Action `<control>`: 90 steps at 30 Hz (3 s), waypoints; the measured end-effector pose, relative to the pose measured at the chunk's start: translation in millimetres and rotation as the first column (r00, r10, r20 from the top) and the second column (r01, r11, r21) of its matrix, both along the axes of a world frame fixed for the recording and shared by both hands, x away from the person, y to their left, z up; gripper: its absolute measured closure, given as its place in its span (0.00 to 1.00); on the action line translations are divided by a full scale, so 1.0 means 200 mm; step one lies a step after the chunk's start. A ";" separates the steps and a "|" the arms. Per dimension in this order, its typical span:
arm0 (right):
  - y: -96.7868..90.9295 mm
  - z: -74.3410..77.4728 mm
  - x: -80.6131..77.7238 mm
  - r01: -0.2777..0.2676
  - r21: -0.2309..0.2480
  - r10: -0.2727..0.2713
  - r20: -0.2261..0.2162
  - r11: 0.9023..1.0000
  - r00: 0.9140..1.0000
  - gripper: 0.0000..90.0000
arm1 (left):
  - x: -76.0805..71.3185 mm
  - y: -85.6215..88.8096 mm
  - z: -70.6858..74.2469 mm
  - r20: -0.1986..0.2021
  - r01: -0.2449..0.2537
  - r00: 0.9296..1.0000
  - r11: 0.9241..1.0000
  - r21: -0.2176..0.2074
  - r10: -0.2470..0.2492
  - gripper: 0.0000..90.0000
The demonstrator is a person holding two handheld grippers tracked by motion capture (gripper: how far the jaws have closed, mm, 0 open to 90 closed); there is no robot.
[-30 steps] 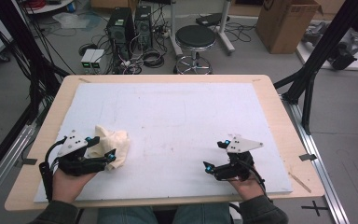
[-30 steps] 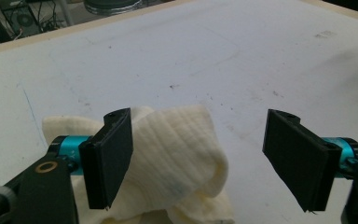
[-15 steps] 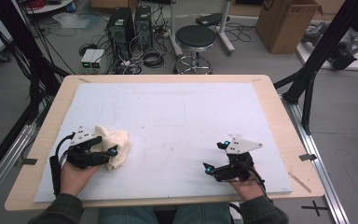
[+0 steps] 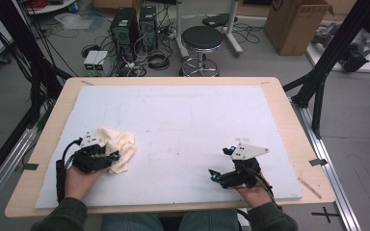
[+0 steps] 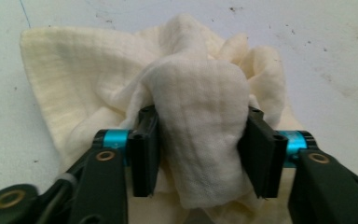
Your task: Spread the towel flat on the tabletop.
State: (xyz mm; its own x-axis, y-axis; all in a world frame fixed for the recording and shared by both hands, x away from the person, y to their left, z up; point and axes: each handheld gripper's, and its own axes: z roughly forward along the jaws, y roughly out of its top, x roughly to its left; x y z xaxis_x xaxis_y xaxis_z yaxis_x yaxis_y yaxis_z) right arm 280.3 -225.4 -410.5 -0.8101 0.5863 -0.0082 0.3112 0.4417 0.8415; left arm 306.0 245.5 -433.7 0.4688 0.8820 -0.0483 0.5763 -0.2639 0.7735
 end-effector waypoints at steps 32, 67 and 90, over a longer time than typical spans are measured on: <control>-0.02 0.01 0.00 0.009 0.023 -0.009 0.006 1.000 1.000 0.11 | -0.06 -0.11 0.16 0.090 0.060 0.994 0.997 -0.051 -0.055 0.81; -0.08 0.03 0.04 0.030 0.070 -0.031 0.024 0.997 0.999 0.11 | 0.21 -0.87 0.16 -0.002 0.190 0.981 0.968 -0.162 -0.193 0.78; -0.01 0.00 0.04 -0.011 0.050 0.011 -0.001 0.999 1.000 0.11 | 0.19 -0.73 0.23 0.093 0.233 0.971 0.964 -0.130 -0.222 0.43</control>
